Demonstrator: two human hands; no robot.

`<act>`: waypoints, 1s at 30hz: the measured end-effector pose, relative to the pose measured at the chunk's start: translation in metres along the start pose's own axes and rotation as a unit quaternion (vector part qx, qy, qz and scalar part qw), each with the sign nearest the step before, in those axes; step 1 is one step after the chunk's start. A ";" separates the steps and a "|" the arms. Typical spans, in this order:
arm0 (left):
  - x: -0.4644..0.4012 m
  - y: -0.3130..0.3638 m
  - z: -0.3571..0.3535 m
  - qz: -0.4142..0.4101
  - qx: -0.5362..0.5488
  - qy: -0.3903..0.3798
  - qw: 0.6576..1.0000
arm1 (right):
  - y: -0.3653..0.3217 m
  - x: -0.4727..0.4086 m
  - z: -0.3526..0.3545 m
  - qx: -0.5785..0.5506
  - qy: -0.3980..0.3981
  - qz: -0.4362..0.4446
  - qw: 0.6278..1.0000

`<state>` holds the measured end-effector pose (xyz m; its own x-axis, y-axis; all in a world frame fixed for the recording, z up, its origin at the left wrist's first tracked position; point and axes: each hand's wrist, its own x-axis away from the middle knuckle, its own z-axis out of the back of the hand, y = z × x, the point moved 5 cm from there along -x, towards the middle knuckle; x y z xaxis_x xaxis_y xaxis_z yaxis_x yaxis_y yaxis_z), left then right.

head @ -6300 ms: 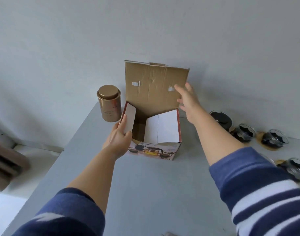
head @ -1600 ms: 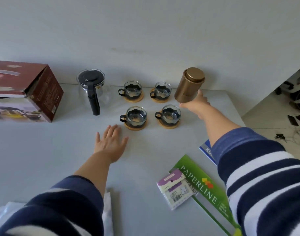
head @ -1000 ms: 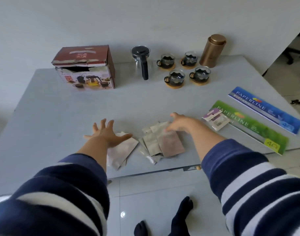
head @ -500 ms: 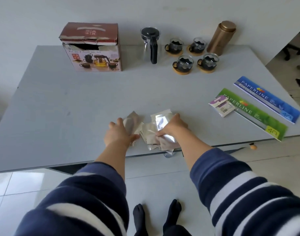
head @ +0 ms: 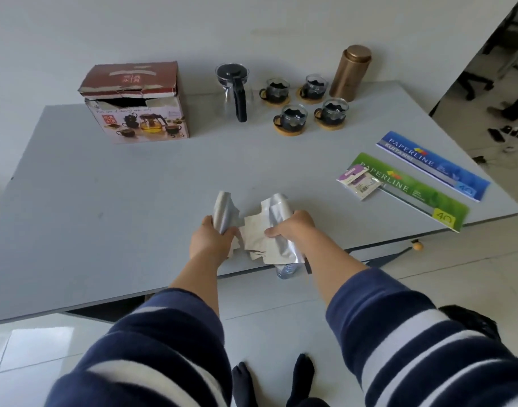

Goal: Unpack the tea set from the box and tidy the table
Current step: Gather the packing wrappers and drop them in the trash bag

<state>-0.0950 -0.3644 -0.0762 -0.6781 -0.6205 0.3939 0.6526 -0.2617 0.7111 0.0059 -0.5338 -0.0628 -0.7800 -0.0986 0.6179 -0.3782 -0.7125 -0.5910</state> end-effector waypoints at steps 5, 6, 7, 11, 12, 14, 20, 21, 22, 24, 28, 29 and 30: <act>0.007 0.079 -0.061 -0.070 0.048 -0.077 0.993 | 0.048 0.001 0.094 -0.166 0.067 -0.031 0.983; 0.012 0.098 -0.080 -0.083 0.051 -0.097 0.991 | 0.061 0.003 0.116 -0.180 0.091 -0.037 0.979; 0.020 0.116 -0.098 -0.096 0.048 -0.117 0.987 | 0.075 0.005 0.138 -0.189 0.120 -0.045 0.974; 0.062 0.182 -0.185 -0.164 0.015 -0.185 0.969 | 0.147 0.019 0.225 -0.229 0.227 -0.086 0.943; 0.074 0.195 -0.210 -0.183 0.000 -0.202 0.962 | 0.168 0.024 0.245 -0.238 0.247 -0.093 0.935; 0.104 0.216 -0.260 -0.210 -0.036 -0.242 0.946 | 0.213 0.035 0.284 -0.242 0.283 -0.110 0.921; 0.202 0.254 -0.421 -0.239 -0.111 -0.339 0.903 | 0.358 0.061 0.375 -0.221 0.346 -0.183 0.893; 0.217 0.256 -0.446 -0.233 -0.118 -0.355 0.898 | 0.381 0.063 0.385 -0.217 0.353 -0.197 0.889; 0.230 0.257 -0.471 -0.231 -0.127 -0.369 0.891 | 0.404 0.062 0.395 -0.215 0.357 -0.209 0.884; 0.247 0.254 -0.519 -0.227 -0.153 -0.386 0.881 | 0.447 0.057 0.408 -0.217 0.361 -0.226 0.878; 0.251 0.221 -0.600 -0.201 -0.209 -0.393 0.873 | 0.517 0.028 0.413 -0.228 0.351 -0.256 0.871; 0.247 0.209 -0.621 -0.187 -0.227 -0.388 0.873 | 0.536 0.015 0.411 -0.236 0.348 -0.268 0.867; 0.242 0.200 -0.633 -0.178 -0.235 -0.382 0.876 | 0.548 0.004 0.408 -0.245 0.348 -0.272 0.863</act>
<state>0.0853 -1.0354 -0.2075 -0.7785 0.1904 0.5980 0.2998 -0.7243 0.6209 -0.0012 -1.2078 -0.1722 -0.4660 0.7212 0.5126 -0.8157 -0.1258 -0.5647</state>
